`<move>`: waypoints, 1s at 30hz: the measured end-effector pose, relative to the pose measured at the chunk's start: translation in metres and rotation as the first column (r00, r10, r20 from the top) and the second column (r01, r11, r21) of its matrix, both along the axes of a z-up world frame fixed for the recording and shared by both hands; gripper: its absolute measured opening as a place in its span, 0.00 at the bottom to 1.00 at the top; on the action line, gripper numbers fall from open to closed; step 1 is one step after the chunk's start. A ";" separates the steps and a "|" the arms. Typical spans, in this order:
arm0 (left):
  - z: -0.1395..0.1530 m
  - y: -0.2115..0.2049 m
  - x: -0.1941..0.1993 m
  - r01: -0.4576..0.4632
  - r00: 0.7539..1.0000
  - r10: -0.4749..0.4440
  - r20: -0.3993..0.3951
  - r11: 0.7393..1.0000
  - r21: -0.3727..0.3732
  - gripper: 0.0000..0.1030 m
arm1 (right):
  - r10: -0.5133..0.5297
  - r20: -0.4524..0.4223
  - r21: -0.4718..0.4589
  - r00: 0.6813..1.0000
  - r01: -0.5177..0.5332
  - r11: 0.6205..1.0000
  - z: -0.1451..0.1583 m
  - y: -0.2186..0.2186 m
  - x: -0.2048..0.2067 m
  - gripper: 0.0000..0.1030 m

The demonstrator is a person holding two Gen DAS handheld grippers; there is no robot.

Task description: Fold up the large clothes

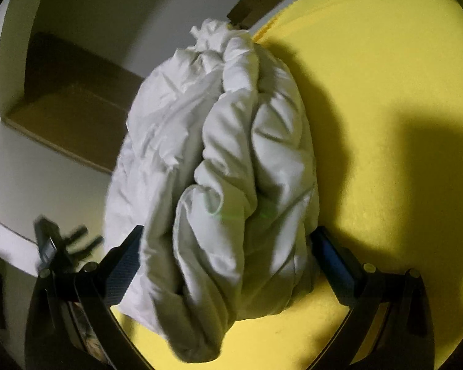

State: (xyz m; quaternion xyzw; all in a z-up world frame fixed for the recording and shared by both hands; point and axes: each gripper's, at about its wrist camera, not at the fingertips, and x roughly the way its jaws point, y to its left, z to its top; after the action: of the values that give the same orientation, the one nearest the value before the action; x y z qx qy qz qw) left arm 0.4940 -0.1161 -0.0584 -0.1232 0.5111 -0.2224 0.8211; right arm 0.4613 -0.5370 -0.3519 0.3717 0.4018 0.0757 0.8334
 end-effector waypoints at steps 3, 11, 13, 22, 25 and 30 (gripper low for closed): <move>-0.013 -0.012 0.024 -0.018 0.999 0.018 -0.038 1.000 0.004 1.00 | 0.021 0.033 -0.067 0.999 -0.019 0.998 0.002 0.009 0.002 1.00; -0.063 -0.056 0.089 -0.005 0.966 -0.075 -0.246 0.952 -0.307 1.00 | 0.036 0.090 -0.031 0.995 -0.033 0.999 -0.002 0.002 0.003 0.91; -0.071 -0.069 0.102 0.006 0.962 -0.097 -0.254 0.942 -0.336 1.00 | 0.037 0.086 -0.041 0.996 -0.034 0.999 -0.001 0.001 0.004 0.92; -0.076 -0.115 0.143 0.135 0.950 -0.220 -0.223 0.930 -0.342 1.00 | 0.048 0.075 -0.079 0.996 -0.042 0.996 0.000 0.011 0.005 0.92; -0.079 -0.117 0.147 0.136 0.956 -0.214 -0.203 0.930 -0.341 1.00 | 0.052 0.072 -0.113 0.996 -0.044 0.993 0.002 0.018 0.009 0.92; -0.081 -0.118 0.145 0.122 0.962 -0.196 -0.191 0.932 -0.341 0.90 | 0.060 0.082 -0.147 0.995 -0.048 0.988 0.004 0.026 0.011 0.86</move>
State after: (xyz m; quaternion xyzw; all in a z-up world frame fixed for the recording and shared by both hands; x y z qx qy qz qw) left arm 0.6389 -0.2344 -0.1391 -0.2394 0.5639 -0.3548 0.7062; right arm 0.4725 -0.5114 -0.3479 0.2957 0.3799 0.0850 0.8724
